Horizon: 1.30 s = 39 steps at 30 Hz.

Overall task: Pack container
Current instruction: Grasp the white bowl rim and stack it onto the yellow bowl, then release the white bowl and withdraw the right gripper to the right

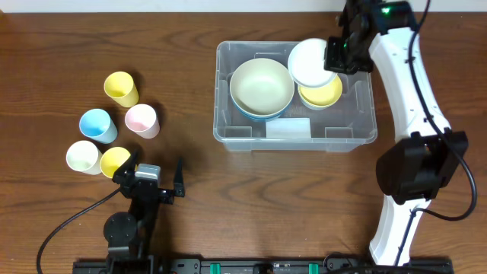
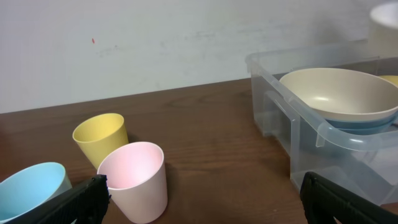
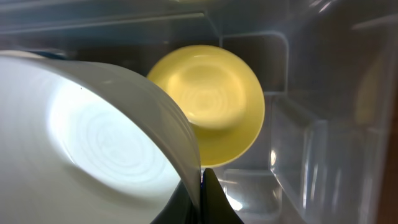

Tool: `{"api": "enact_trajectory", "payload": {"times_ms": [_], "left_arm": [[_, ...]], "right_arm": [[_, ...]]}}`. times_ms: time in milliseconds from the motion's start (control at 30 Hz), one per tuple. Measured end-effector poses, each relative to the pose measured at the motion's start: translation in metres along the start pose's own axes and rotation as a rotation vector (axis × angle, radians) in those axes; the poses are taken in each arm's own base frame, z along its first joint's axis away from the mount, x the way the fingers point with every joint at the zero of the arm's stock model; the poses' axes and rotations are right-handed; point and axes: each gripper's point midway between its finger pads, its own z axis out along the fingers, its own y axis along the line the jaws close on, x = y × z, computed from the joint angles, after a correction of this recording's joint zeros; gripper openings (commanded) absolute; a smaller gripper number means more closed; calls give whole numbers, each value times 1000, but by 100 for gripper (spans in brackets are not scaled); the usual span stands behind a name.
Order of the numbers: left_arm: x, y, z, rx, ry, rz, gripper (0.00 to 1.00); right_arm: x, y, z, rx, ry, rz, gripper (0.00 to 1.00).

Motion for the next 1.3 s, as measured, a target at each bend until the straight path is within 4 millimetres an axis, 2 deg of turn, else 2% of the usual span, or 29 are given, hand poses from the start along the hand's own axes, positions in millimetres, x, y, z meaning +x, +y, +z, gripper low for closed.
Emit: {"api": "enact_trajectory", "payload": {"times_ms": [133, 333, 467, 867, 967, 1000, 1067, 1133, 1200, 1300], "left_arm": [[0, 0, 0, 0, 0, 0, 98], [0, 0, 0, 0, 0, 0, 98], [0, 0, 0, 0, 0, 0, 98], [0, 0, 0, 0, 0, 0, 98], [0, 0, 0, 0, 0, 0, 98], [0, 0, 0, 0, 0, 0, 98], [0, 0, 0, 0, 0, 0, 98], [0, 0, 0, 0, 0, 0, 98], [0, 0, 0, 0, 0, 0, 98], [0, 0, 0, 0, 0, 0, 98]], "right_arm": [[-4, -8, 7, 5, -10, 24, 1], [-8, -34, 9, 33, -12, 78, 2], [-10, -44, 12, 42, -14, 98, 3], [10, -47, 53, 28, 40, 104, 5], [11, -47, 55, 27, 46, 108, 19], [11, -47, 55, 26, 45, 107, 31], [11, -47, 55, 26, 43, 117, 72], [10, -46, 55, 23, 43, 115, 90], [10, -41, 55, 0, 45, 113, 97], [11, -40, 55, 2, 44, 110, 98]]}}
